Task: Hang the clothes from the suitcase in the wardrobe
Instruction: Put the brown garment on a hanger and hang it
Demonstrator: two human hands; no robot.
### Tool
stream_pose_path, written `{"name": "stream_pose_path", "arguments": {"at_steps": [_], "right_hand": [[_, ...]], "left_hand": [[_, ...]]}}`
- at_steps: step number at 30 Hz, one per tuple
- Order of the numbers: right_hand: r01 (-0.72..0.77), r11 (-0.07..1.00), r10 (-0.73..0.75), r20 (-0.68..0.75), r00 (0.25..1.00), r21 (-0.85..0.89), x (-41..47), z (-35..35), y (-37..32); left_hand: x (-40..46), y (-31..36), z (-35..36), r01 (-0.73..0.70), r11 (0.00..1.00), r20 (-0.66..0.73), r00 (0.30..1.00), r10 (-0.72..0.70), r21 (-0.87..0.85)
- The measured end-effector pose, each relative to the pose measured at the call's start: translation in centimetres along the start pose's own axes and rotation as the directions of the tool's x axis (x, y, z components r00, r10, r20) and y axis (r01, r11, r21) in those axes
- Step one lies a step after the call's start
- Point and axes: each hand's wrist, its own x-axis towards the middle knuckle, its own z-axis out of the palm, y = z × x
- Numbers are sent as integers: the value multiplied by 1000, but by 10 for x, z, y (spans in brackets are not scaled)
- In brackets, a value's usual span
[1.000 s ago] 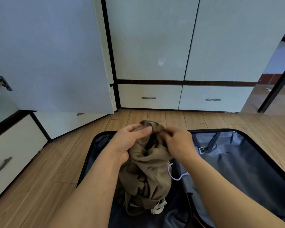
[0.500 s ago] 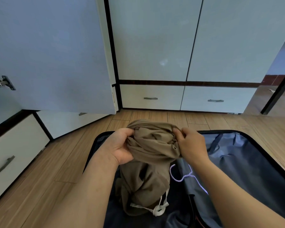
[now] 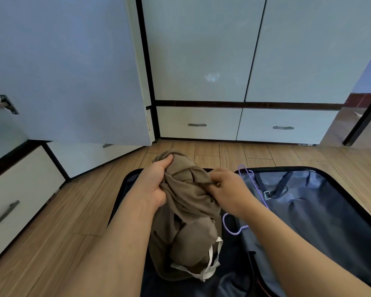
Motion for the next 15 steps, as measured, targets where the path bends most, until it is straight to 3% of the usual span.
{"name": "stream_pose_path", "arguments": {"at_steps": [2,3,4,6,8,10,12,15], "right_hand": [[-106,965,141,-136,981,240,2,-8,-5],[-136,909,219,-174,960,394,2,-13,-9],[-145,829,282,-180,942,541,3,-17,-13],[-126,735,330,-189,925,666,3,-20,-20],[-45,841,240,-298,924,539,5,-17,-23],[36,959,88,-417,904,280,6,-12,-25],[96,988,-25,-487,873,123,6,-11,-29],[107,989,-23,-596,802,105,6,-18,-29]], "left_hand": [[8,-1,-7,-109,951,-174,971,165,290],[9,-2,-9,-145,845,-215,932,291,515],[6,-3,-9,-176,713,-194,894,405,679],[-4,-1,-2,-260,534,-75,848,525,804],[-18,2,12,-356,474,62,846,530,805],[-29,5,26,-398,492,165,878,450,774],[-34,7,33,-376,512,231,917,325,773],[-28,8,31,-354,475,246,929,276,805]]}}
